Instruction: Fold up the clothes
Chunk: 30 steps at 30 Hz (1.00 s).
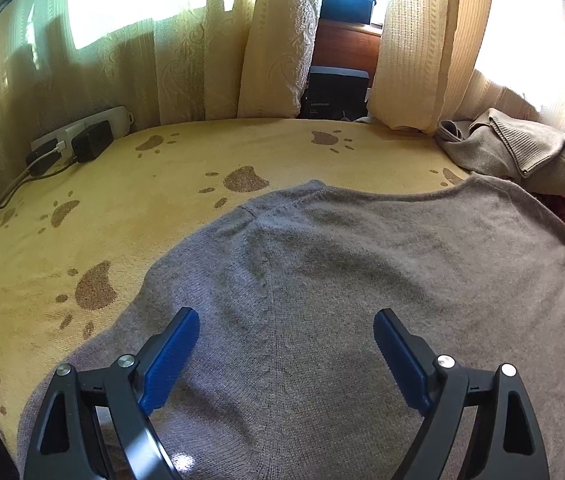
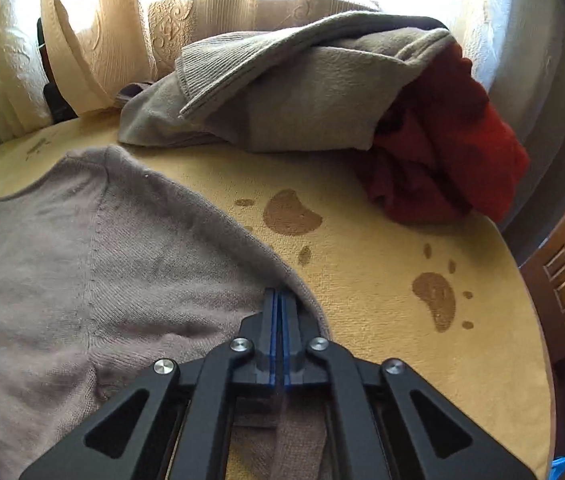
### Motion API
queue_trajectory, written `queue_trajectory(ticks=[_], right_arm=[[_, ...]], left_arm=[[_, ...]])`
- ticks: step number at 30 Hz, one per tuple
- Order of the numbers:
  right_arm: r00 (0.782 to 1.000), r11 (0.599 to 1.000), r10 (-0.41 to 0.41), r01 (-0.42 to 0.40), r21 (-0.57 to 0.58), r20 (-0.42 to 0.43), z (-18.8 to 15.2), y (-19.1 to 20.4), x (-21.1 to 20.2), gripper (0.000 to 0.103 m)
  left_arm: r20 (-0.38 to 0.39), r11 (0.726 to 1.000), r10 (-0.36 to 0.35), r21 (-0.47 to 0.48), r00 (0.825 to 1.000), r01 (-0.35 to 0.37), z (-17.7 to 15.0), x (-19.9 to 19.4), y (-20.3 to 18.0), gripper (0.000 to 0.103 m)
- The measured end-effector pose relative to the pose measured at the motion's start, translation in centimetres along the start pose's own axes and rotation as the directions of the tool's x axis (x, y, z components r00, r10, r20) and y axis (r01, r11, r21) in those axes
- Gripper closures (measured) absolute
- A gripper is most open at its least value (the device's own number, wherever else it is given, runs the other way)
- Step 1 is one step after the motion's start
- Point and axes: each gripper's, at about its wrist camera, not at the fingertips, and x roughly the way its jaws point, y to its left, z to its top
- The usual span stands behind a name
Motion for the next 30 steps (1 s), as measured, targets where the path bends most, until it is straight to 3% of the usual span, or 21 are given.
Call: queue_trajectory(ticks=[2, 5, 7, 11, 15, 16, 19, 21, 24, 30], right_arm=[[1.0, 1.0, 0.017, -0.017, 0.004, -0.001, 0.0, -0.2, -0.1, 0.101], [1.0, 1.0, -0.001, 0.001, -0.027, 0.002, 0.0, 0.2, -0.1, 0.101], [1.0, 0.999, -0.006, 0.006, -0.032, 0.004, 0.0, 0.3, -0.2, 0.101], [1.0, 1.0, 0.014, -0.013, -0.016, 0.007, 0.0, 0.1, 0.0, 0.101], [1.0, 1.0, 0.004, -0.004, -0.025, 0.009, 0.0, 0.4, 0.1, 0.101], [1.0, 0.999, -0.006, 0.007, -0.033, 0.01, 0.0, 0.6, 0.2, 0.101], [1.0, 0.999, -0.016, 0.016, -0.041, 0.011, 0.0, 0.8, 0.1, 0.101], [1.0, 0.999, -0.004, 0.005, -0.032, 0.011, -0.1, 0.6, 0.1, 0.101], [0.999, 0.999, 0.036, -0.036, 0.0, 0.011, 0.0, -0.1, 0.1, 0.1], [0.99, 0.988, 0.141, -0.142, 0.066, 0.018, 0.0, -1.4, 0.4, 0.093]], left_arm=[[0.022, 1.0, 0.008, 0.017, 1.0, -0.008, 0.4, -1.1, -0.8, 0.012], [0.032, 0.993, -0.116, 0.015, 0.993, 0.116, 1.9, -3.1, -3.7, 0.012], [0.017, 0.98, -0.19, 0.067, 0.982, 0.188, 3.2, -3.8, -7.6, 0.012], [-0.057, 0.947, -0.238, 0.207, 0.97, 0.245, 4.8, -1.8, -16.6, 0.012], [-0.142, 0.94, -0.249, 0.204, 0.958, 0.275, 6.4, 2.8, -23.3, 0.012], [-0.159, 0.942, -0.239, 0.202, 0.958, 0.268, 6.6, 4.0, -24.5, 0.013], [-0.207, 0.953, -0.204, 0.181, 0.957, 0.243, 6.9, 7.3, -27.0, 0.041], [-0.177, 0.962, -0.153, 0.2, 0.972, 0.188, 7.1, 7.7, -28.0, 0.041], [-0.159, 0.956, -0.121, 0.248, 0.98, 0.159, 7.2, 7.7, -29.2, 0.041], [-0.089, 0.963, -0.136, 0.222, 0.987, 0.153, 6.3, 7.2, -28.8, 0.038]])
